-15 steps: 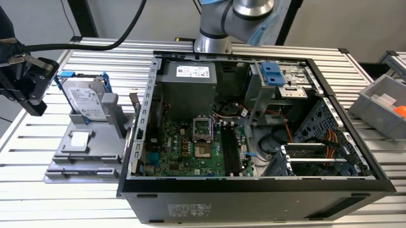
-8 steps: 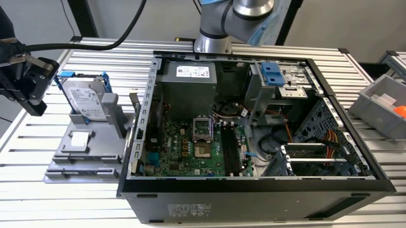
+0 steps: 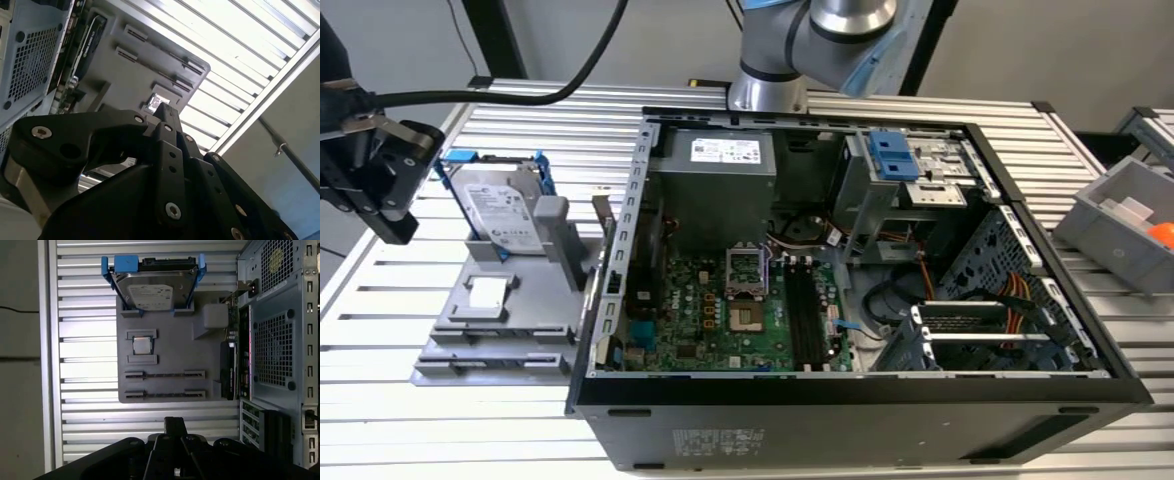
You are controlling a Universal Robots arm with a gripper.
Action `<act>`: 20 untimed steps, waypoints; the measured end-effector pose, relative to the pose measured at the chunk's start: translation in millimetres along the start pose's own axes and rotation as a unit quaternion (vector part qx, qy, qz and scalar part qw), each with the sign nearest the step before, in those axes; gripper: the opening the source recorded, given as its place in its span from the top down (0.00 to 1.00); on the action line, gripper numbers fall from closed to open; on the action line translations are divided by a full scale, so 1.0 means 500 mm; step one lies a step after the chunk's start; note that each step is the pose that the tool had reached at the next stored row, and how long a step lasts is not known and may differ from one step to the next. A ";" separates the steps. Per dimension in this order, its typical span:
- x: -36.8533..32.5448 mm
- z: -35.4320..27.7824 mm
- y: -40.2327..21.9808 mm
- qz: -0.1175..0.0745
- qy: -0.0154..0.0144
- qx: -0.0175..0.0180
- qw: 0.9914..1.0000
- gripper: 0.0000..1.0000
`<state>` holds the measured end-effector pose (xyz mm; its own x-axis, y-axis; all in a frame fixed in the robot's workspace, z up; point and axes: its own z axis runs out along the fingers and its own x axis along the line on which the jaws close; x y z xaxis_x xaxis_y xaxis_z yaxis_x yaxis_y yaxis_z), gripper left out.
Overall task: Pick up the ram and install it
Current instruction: 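Pick up the ram and move it above insertion slot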
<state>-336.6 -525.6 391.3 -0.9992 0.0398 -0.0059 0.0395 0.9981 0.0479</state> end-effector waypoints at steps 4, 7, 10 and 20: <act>0.000 0.000 0.000 -0.003 0.000 0.000 1.000 1.00; 0.000 0.000 0.000 -0.004 0.000 0.000 1.000 1.00; 0.000 0.000 0.000 -0.006 0.000 0.000 1.000 1.00; 0.000 0.000 0.000 -0.016 0.001 0.000 1.000 1.00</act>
<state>-336.8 -525.3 391.3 -1.0000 0.0068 -0.0060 0.0065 0.9988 0.0475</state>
